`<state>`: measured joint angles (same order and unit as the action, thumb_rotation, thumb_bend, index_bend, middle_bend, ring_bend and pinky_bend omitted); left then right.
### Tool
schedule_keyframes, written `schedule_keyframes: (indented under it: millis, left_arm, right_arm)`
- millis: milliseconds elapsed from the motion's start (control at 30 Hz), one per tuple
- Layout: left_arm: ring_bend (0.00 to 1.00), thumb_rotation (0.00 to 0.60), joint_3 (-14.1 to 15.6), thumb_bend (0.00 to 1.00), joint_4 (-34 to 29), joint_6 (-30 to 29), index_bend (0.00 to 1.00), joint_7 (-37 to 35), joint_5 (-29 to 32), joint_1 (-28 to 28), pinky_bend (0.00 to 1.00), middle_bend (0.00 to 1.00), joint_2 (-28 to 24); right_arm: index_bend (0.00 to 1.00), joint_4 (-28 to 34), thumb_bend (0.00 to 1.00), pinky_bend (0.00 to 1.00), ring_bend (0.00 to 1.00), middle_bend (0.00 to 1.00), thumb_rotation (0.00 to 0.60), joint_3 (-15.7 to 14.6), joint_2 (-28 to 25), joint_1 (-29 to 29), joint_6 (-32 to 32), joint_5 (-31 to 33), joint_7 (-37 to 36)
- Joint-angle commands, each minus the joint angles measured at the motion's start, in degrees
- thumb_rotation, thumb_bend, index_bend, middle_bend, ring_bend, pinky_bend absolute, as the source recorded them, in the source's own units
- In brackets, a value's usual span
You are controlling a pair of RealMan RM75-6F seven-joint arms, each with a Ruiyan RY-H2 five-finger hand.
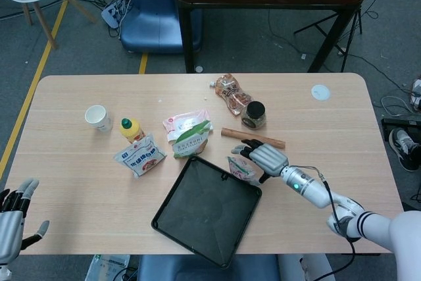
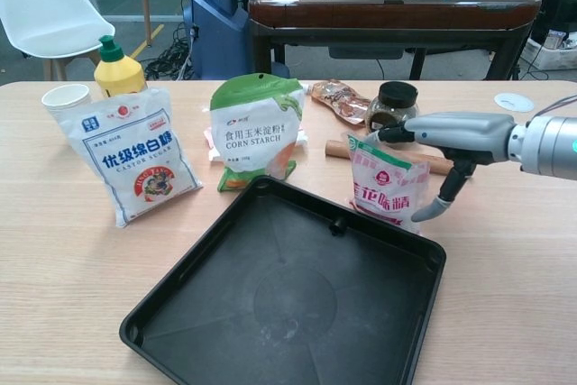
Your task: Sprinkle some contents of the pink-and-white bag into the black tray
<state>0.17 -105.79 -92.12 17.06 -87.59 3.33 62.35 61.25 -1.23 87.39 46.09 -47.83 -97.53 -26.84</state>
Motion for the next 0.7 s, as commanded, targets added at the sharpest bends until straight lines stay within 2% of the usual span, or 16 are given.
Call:
schedule_keyframes:
  millis: [33, 267, 400, 533, 700]
  left_arm:
    - [0.15, 0.600, 0.0, 0.25, 0.0, 0.0, 0.10, 0.0, 0.0, 0.1, 0.06, 0.11, 0.0]
    - [0.15, 0.600, 0.0, 0.25, 0.1, 0.0, 0.10, 0.0, -0.1, 0.1, 0.06, 0.11, 0.1]
    - [0.15, 0.600, 0.0, 0.25, 0.2, 0.0, 0.10, 0.0, -0.1, 0.1, 0.06, 0.11, 0.2]
    - [0.15, 0.600, 0.0, 0.25, 0.3, -0.1, 0.10, -0.1, 0.0, 0.2, 0.06, 0.11, 0.2]
    - [0.15, 0.600, 0.0, 0.25, 0.5, 0.0, 0.10, -0.2, 0.1, 0.2, 0.06, 0.11, 0.2]
  right_arm:
    - [0.13, -0.9, 0.20, 0.09, 0.04, 0.19, 0.600, -0.7, 0.5, 1.0, 0.8, 0.0, -1.4]
    - [0.15, -3.4, 0.32, 0.09, 0.04, 0.27, 0.600, -1.9, 1.8, 1.9, 1.3, 0.4, -3.6]
    - [0.29, -5.0, 0.42, 0.09, 0.09, 0.36, 0.600, -2.4, 2.5, 2.0, 1.1, 0.7, -5.4]
    - [0.38, -6.4, 0.44, 0.09, 0.14, 0.43, 0.600, -2.8, 3.0, 1.4, -0.5, 1.1, -6.6]
    - [0.39, -5.2, 0.44, 0.09, 0.16, 0.44, 0.600, -3.1, 1.5, -1.1, -4.1, 2.0, -6.3]
